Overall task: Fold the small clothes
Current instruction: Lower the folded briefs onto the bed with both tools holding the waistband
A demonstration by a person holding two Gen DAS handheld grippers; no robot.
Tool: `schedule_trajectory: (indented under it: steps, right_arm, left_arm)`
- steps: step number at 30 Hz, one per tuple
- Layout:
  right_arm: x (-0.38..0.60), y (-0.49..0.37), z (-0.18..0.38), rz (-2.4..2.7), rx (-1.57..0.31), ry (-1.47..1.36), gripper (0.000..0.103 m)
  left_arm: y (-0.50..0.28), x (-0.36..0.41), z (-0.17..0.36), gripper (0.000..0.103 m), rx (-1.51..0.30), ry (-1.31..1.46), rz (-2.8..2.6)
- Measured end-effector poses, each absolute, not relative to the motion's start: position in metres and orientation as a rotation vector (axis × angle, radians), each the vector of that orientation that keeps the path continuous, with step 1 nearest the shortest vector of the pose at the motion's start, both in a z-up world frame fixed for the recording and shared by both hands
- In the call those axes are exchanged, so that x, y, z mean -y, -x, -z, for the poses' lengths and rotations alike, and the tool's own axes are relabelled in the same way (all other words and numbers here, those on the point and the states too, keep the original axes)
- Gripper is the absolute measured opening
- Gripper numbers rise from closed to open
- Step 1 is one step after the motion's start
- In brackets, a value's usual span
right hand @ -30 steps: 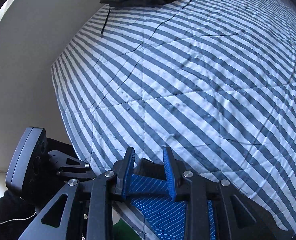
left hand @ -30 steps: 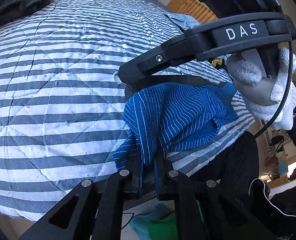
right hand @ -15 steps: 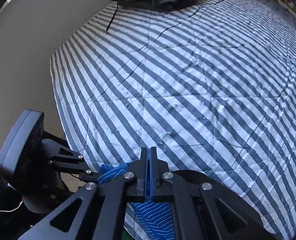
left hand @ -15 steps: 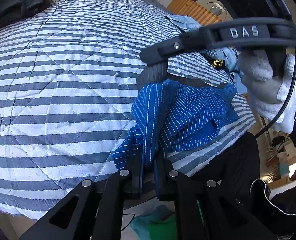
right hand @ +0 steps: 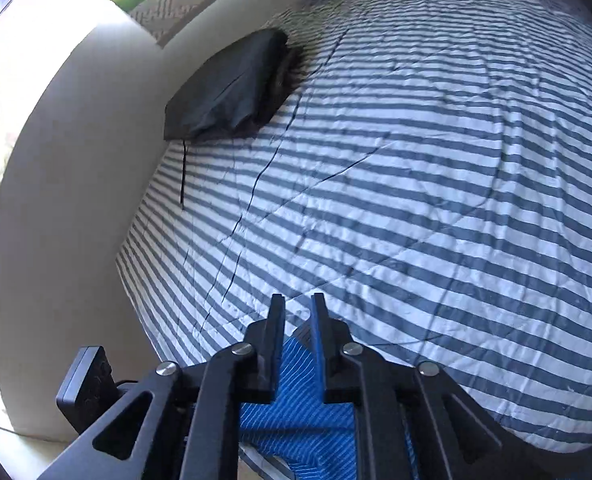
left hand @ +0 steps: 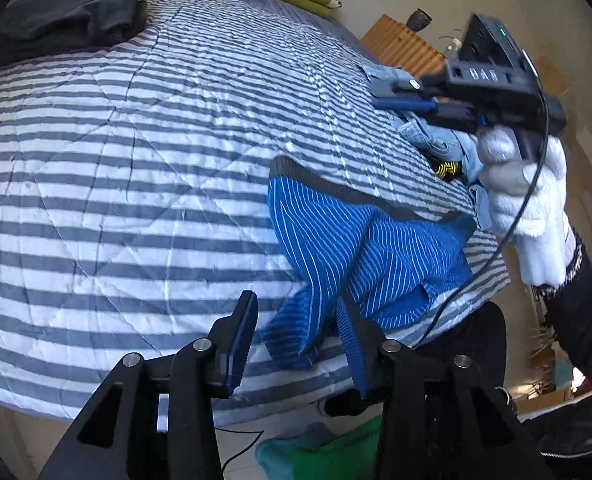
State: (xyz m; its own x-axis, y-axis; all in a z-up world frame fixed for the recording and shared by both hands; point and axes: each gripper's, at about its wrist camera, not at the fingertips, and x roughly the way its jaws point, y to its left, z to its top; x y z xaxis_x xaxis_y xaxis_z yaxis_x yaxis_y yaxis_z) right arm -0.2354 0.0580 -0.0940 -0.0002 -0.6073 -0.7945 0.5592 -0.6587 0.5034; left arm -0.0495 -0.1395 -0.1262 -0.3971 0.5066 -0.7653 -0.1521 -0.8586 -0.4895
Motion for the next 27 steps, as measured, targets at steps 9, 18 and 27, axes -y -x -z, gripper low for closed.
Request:
schedule_trajectory:
  steps: [9,18,27]
  right_arm:
    - [-0.248,0.242,0.105,2.112,-0.002,-1.576,0.019]
    - [-0.344,0.241,0.152,2.035,0.293,-1.804,0.019]
    - [-0.337,0.255,0.164,1.938,0.441,-1.815,0.02]
  left_arm:
    - [0.161,0.114,0.149,0.047,0.521,1.579,-2.199]
    - [0.176,0.074,0.163,0.022,0.363,1.668,-2.195]
    - [0.174,0.075,0.158,0.002,0.352,1.635,-2.263]
